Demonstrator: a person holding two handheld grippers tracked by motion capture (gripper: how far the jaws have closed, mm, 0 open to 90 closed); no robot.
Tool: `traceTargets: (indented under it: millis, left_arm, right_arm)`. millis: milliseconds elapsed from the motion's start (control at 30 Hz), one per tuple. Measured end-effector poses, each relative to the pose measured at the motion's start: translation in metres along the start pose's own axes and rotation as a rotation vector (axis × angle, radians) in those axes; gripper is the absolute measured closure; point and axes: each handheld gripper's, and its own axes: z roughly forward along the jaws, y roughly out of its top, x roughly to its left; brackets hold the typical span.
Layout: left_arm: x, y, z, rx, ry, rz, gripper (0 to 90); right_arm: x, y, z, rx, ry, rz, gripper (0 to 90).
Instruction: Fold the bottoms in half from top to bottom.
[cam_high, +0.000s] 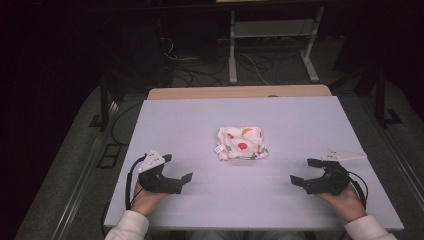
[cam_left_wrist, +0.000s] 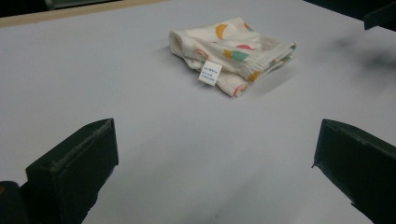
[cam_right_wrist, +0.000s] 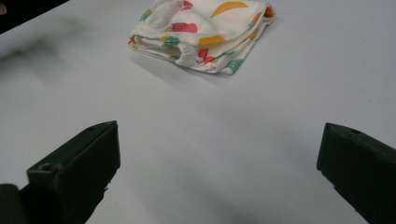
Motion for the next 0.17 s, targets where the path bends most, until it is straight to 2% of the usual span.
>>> traceTargets:
  millis: [167]
  left_arm:
    - [-0.0064, -0.0048, 0.0007, 0.019, -0.033, 0.004, 0.0]
  right_arm:
    - [-0.0013, -0.0050, -0.0026, 0.002, -0.018, -0.011, 0.0]
